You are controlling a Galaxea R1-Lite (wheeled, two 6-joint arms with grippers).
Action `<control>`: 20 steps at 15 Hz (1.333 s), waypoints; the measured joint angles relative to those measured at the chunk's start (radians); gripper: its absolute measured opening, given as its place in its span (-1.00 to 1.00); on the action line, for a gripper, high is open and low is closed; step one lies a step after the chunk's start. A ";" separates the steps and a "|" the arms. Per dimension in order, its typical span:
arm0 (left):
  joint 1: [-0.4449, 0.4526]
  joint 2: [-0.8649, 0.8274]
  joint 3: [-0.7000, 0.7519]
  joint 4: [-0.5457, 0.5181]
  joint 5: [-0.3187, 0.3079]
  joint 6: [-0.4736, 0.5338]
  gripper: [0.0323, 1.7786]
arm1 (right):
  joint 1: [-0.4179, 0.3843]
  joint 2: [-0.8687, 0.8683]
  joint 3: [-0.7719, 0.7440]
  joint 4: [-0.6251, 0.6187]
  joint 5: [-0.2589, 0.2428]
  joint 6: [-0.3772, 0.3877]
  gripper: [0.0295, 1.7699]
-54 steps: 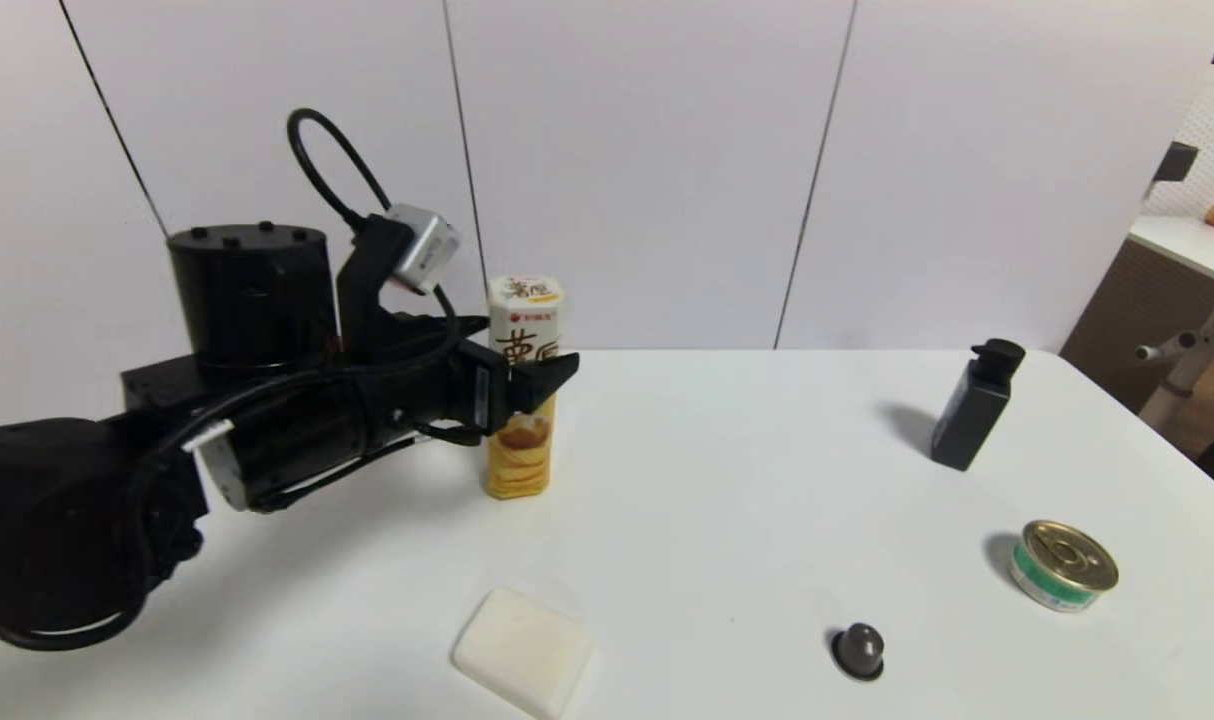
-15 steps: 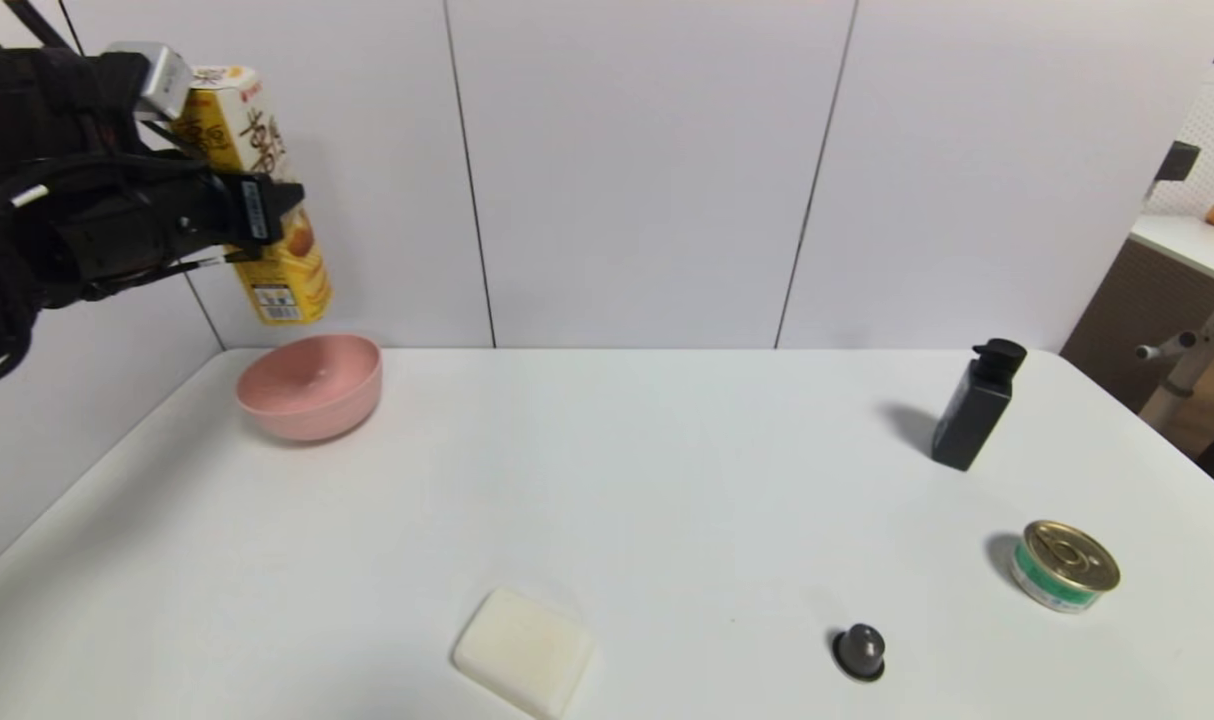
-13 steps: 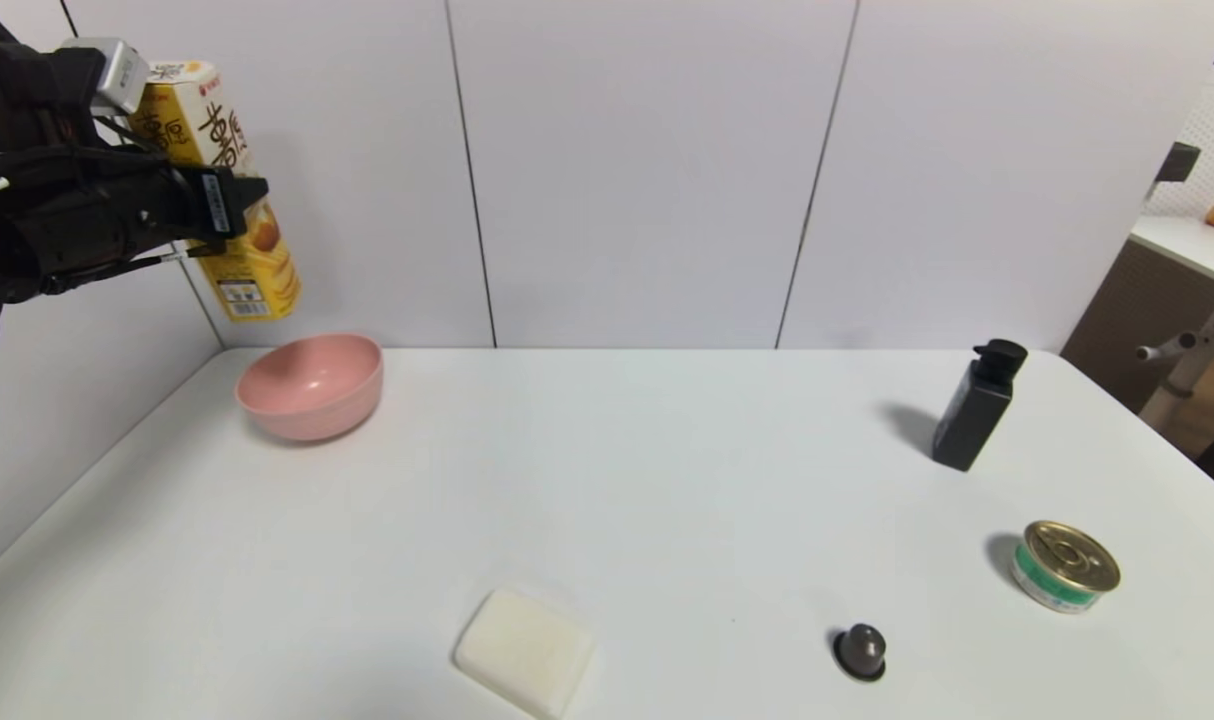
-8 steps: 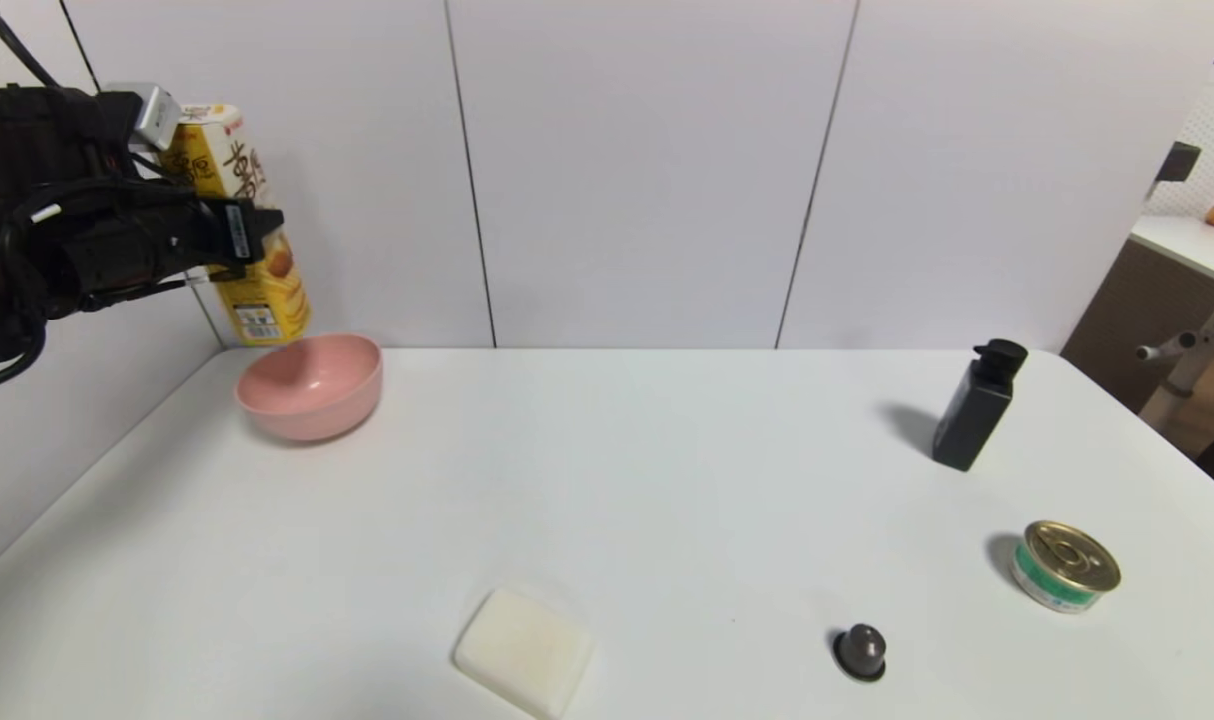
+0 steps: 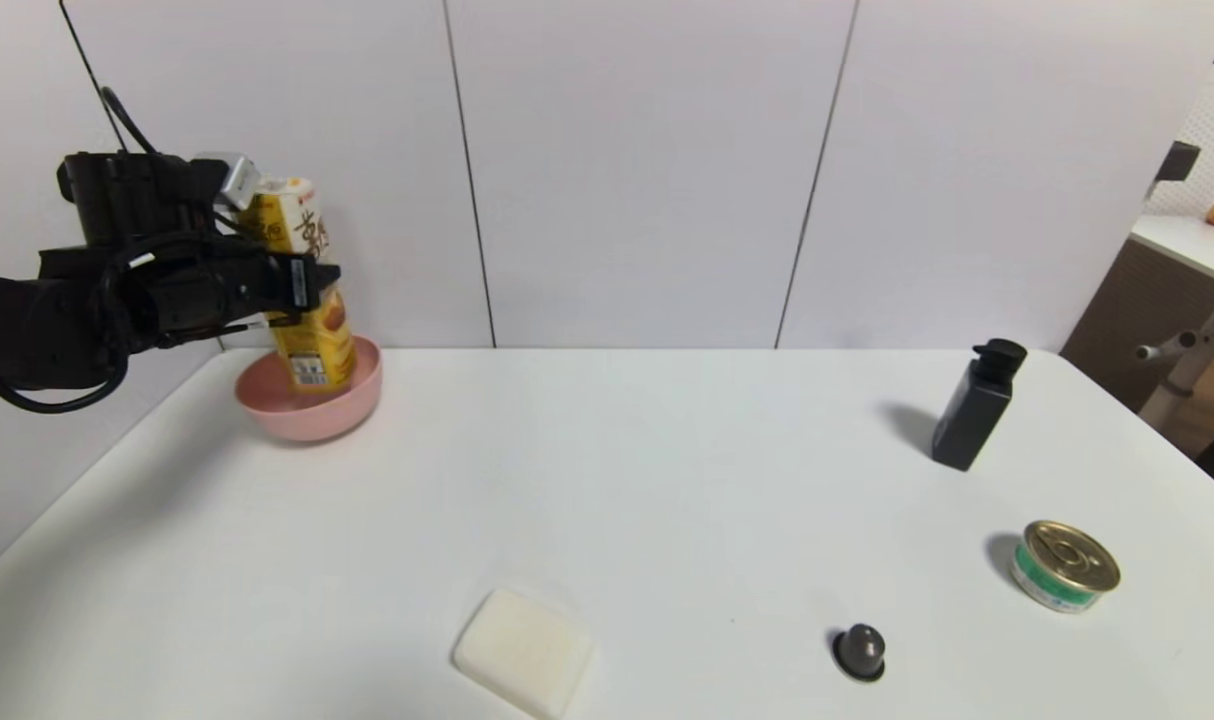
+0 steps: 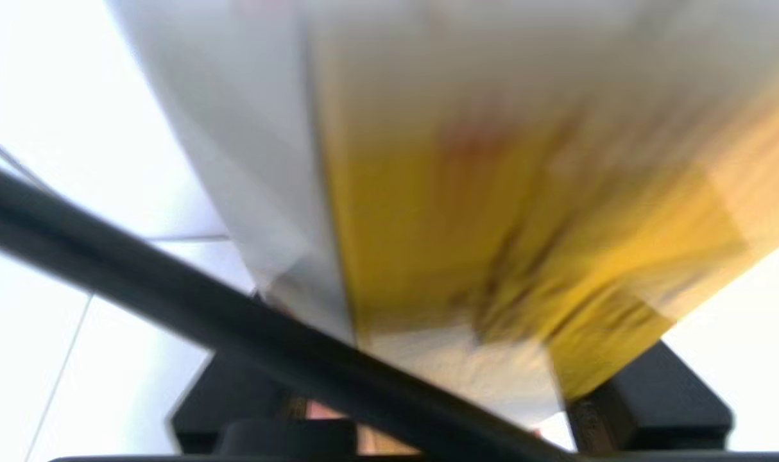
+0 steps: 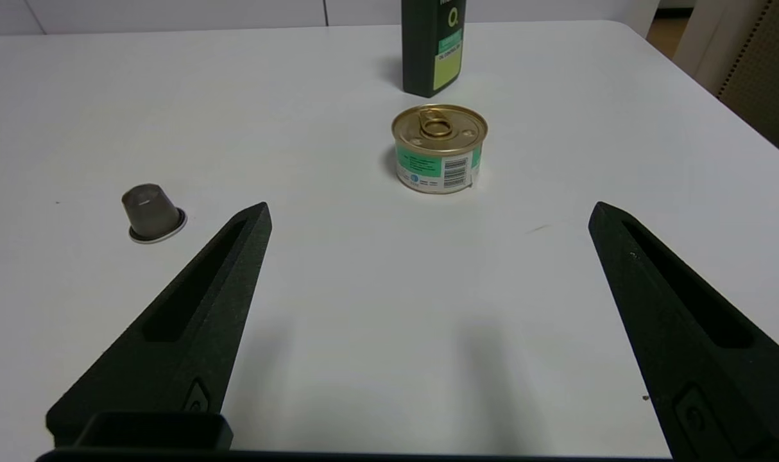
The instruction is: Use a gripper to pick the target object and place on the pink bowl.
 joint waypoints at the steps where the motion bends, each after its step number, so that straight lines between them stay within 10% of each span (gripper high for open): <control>1: -0.002 0.010 0.002 -0.004 0.001 0.002 0.30 | 0.000 0.000 0.000 0.000 0.000 -0.001 0.93; 10: -0.003 -0.047 -0.075 -0.001 -0.003 -0.008 0.72 | 0.000 0.000 0.000 0.000 0.000 0.000 0.93; 16: -0.003 -0.405 -0.024 0.229 -0.002 -0.027 0.82 | 0.000 0.000 0.000 0.000 0.000 0.000 0.93; 20: -0.003 -0.743 0.269 0.329 0.001 -0.028 0.86 | 0.000 0.000 0.000 0.000 0.000 0.000 0.93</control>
